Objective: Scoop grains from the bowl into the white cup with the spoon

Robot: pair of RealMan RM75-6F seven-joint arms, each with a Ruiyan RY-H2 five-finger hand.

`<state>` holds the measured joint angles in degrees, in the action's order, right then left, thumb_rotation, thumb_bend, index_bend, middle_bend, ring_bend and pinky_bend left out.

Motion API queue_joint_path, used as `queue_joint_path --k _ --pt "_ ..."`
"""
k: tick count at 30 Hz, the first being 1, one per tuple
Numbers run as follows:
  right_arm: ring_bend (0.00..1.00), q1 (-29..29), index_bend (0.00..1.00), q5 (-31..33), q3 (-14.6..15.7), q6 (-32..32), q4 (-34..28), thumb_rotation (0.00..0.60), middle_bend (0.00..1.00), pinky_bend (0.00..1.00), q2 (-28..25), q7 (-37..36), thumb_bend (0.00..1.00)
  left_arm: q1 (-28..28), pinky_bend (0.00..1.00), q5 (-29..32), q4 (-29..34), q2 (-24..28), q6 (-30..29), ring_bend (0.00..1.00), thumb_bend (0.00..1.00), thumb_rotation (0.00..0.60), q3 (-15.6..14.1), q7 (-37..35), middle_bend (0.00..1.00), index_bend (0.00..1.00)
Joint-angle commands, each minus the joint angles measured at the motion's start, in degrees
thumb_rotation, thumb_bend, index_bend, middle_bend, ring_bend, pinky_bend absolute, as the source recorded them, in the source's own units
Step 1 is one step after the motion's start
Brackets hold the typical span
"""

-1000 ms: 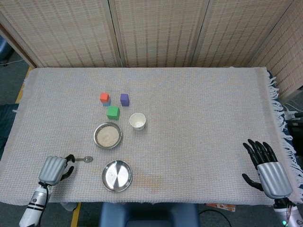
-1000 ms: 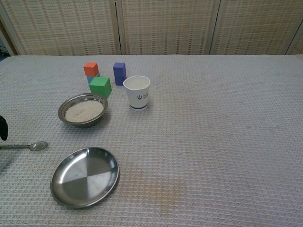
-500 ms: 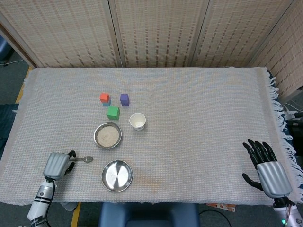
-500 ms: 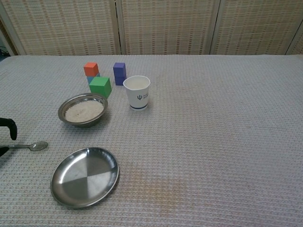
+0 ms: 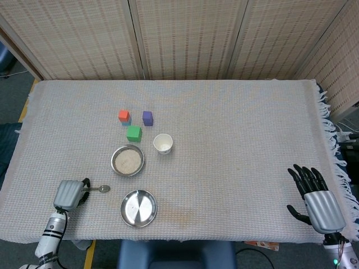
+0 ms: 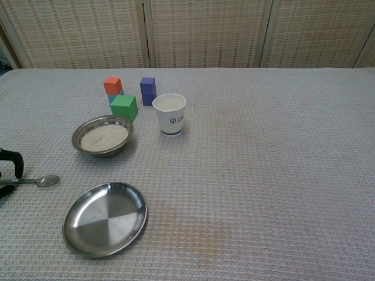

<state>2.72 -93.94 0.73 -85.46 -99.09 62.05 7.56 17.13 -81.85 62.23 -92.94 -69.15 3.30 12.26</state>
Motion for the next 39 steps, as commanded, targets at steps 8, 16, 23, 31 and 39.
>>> queue_joint_path --k 8,16,23,31,39 --pt "0.00 0.03 0.00 0.11 0.00 0.05 -0.07 0.600 0.00 0.00 0.07 0.22 0.13 0.48 1.00 1.16 1.02 0.89 1.48 1.00 0.38 0.600 -0.09 -0.71 1.00 0.49" --pt "0.00 0.04 0.00 0.11 0.03 0.05 -0.14 0.600 0.00 0.00 0.05 0.25 0.13 0.94 1.00 2.20 2.53 1.90 2.80 1.00 0.38 0.600 -0.03 -0.28 1.00 0.51" --pt "0.00 0.04 0.00 0.10 0.09 0.07 -0.23 0.600 0.00 0.00 0.06 0.38 0.13 1.11 1.00 2.83 4.12 2.90 3.25 1.00 0.38 0.600 -0.05 -0.39 1.00 0.54" --pt "0.00 0.05 0.00 -0.01 0.19 0.11 -0.27 0.600 0.00 0.00 0.09 0.42 0.13 1.04 1.00 2.90 5.14 3.81 2.85 1.00 0.38 0.600 -0.38 -0.28 1.00 0.57" --pt "0.00 0.01 0.00 -0.37 0.35 -0.04 -0.38 0.600 0.00 0.00 -0.06 0.25 0.13 0.99 1.00 3.76 7.66 5.74 2.77 1.00 0.42 0.600 -0.38 1.51 1.00 0.62"
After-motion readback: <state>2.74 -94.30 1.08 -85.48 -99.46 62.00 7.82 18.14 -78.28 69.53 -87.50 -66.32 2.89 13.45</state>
